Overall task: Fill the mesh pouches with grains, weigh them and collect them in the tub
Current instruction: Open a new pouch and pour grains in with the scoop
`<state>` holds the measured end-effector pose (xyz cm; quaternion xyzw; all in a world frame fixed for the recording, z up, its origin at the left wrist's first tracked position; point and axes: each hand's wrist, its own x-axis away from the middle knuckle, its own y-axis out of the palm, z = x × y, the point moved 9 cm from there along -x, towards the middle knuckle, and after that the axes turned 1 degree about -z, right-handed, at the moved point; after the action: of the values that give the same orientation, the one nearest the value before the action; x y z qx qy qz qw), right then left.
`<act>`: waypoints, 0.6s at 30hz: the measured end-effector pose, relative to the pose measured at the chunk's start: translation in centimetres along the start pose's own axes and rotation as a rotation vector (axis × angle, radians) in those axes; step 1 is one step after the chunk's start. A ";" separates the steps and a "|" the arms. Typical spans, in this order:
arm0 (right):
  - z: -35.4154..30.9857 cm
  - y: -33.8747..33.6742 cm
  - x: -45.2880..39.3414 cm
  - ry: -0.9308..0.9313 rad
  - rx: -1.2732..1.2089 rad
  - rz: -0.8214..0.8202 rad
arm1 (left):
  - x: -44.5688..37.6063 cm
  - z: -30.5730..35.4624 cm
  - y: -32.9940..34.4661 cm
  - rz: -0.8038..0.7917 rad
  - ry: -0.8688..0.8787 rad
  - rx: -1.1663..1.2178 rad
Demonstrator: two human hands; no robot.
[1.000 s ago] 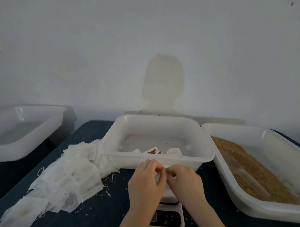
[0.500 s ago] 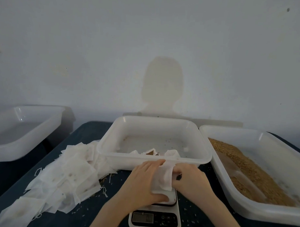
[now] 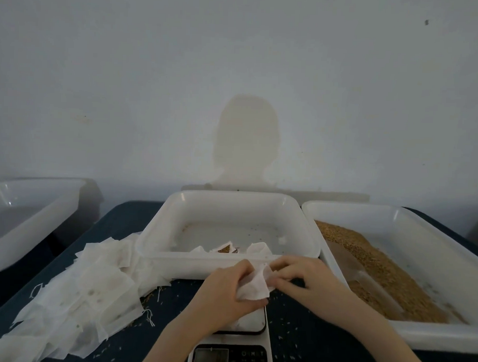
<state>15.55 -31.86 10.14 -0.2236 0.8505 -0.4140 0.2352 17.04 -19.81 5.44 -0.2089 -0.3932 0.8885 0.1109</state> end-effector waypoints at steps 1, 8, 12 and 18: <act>0.4 -1.0 0.3 0.004 0.011 0.043 | -0.1 0.1 0.0 0.011 0.000 -0.010; 12.8 -9.5 5.3 0.508 0.337 0.325 | -0.7 0.8 0.5 0.001 -0.007 -0.104; 19.2 -7.9 7.5 0.758 0.480 -0.027 | -1.2 1.4 1.3 -0.024 0.003 -0.124; 20.3 -7.0 7.7 0.756 0.510 -0.130 | -1.8 2.2 2.6 -0.031 0.000 -0.107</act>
<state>22.59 -52.35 3.07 -0.0446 0.7316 -0.6766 -0.0704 17.54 -23.63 5.31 -0.2083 -0.4433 0.8645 0.1131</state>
